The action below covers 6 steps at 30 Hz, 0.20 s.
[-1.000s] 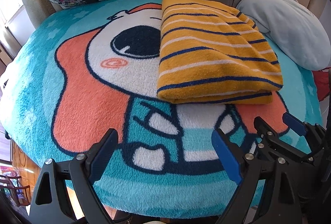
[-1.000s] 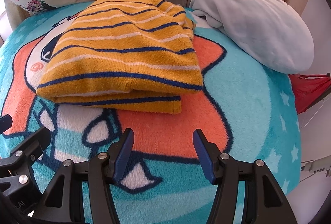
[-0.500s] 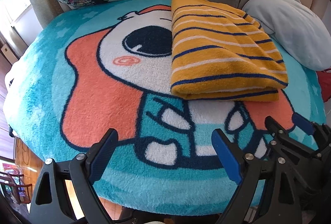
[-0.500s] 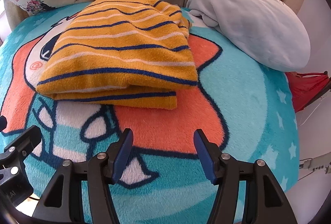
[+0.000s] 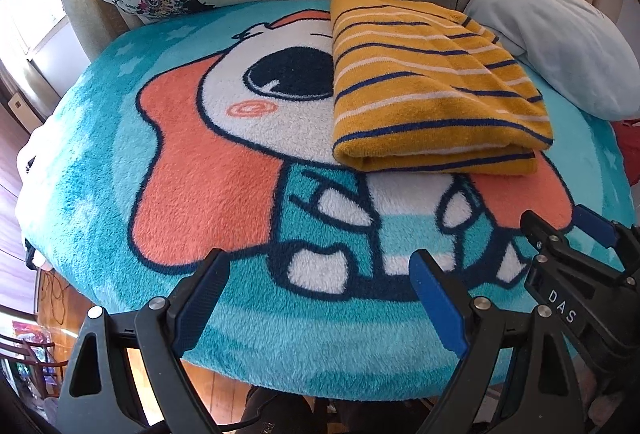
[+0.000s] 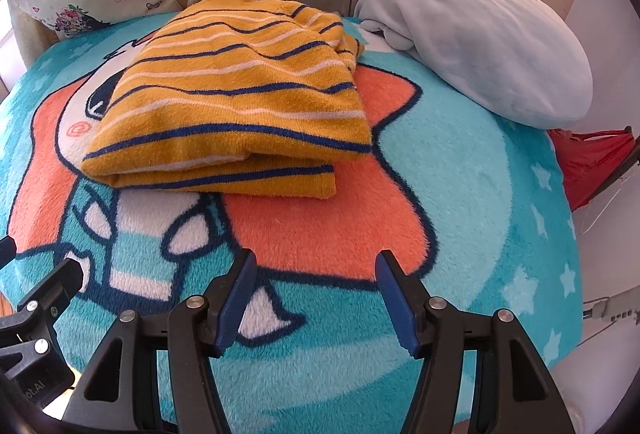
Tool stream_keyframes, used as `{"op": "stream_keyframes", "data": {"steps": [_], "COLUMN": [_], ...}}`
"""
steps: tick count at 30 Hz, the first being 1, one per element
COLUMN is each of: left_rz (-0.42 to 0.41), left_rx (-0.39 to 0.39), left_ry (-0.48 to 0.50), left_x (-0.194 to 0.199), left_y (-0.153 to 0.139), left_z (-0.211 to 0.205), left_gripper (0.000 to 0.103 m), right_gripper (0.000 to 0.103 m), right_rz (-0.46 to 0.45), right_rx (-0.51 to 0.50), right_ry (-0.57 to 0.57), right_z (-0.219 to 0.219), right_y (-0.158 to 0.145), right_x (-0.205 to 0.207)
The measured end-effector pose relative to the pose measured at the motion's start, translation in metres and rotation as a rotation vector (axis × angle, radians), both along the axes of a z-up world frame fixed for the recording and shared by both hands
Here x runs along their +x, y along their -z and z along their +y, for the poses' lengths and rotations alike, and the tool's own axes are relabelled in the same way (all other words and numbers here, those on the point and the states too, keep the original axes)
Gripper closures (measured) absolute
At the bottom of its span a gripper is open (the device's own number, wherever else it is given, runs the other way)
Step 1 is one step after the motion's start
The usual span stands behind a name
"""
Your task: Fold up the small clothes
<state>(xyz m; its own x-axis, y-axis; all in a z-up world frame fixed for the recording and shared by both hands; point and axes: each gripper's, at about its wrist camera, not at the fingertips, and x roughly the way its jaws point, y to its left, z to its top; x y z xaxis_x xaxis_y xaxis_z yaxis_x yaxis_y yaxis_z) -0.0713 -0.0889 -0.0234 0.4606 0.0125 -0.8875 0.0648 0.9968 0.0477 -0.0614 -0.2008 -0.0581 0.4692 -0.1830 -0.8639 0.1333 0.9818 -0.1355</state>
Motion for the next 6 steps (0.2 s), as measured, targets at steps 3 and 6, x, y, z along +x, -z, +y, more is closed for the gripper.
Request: {"op": "stream_keyframes", "data": {"steps": [3,6], "left_rz": [-0.016,-0.028], "left_rx": [0.024,0.028], "left_ry": [-0.001,-0.012], "left_x": [-0.0045,-0.0068], "left_y": [-0.0033,-0.0062], "left_z": [-0.0005,0.0027], "left_gripper": [0.012,0.012], "right_gripper": [0.037,0.037], "right_rz": [-0.004,-0.009], "right_rx": [0.002,0.002], "right_ry": [-0.001,-0.005], "right_z": [0.0026,0.0054], "right_y": [-0.0012,-0.0028], "right_x": [-0.0034,-0.0063]}}
